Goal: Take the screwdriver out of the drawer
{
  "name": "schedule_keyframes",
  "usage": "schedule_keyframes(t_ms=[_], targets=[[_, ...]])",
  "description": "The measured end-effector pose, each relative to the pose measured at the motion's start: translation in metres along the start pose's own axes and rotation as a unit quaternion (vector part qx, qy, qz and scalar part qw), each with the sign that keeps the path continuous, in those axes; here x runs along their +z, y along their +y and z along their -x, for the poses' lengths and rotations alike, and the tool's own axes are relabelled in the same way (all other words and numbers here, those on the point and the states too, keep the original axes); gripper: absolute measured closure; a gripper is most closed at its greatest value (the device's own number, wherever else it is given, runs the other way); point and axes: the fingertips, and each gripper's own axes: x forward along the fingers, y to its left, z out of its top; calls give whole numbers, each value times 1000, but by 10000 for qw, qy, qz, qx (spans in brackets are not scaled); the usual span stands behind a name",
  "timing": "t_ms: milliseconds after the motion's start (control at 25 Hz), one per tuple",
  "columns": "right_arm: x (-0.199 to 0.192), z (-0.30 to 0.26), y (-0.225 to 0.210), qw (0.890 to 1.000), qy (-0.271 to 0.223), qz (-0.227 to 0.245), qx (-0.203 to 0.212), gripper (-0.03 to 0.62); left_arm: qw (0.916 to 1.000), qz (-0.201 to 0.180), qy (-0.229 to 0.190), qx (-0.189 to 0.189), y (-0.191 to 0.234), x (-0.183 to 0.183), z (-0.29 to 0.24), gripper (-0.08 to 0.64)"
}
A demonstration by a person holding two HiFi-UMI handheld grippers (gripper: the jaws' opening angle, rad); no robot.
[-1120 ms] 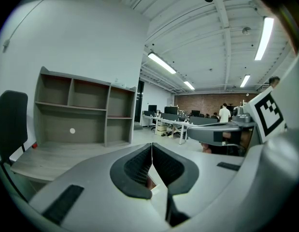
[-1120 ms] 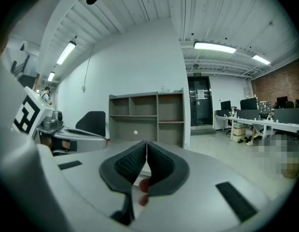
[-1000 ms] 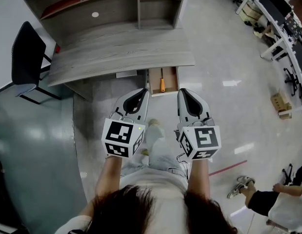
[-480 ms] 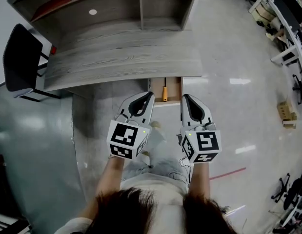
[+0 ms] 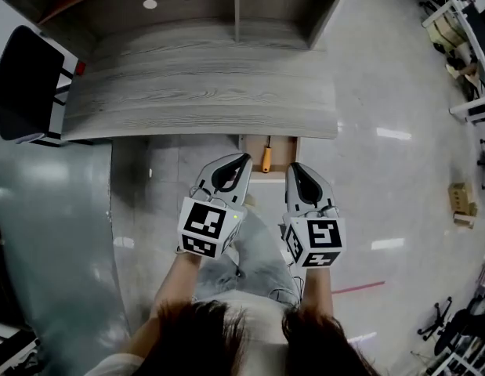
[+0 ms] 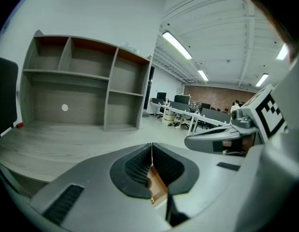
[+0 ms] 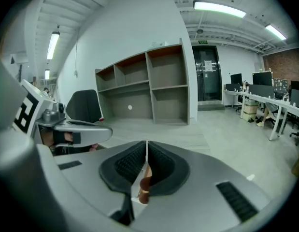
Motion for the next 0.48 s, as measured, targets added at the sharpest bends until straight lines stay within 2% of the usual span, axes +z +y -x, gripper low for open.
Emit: schedule_keyframes(t_ms=[280,480], targets=[[-23,-35,-23,9995,272,82,168,563,9997,159,121,129,6,-26,-41,543],[-48,-63,-30,9981,545,45,297,562,9991,286,237,213,19,-58,-62,543]])
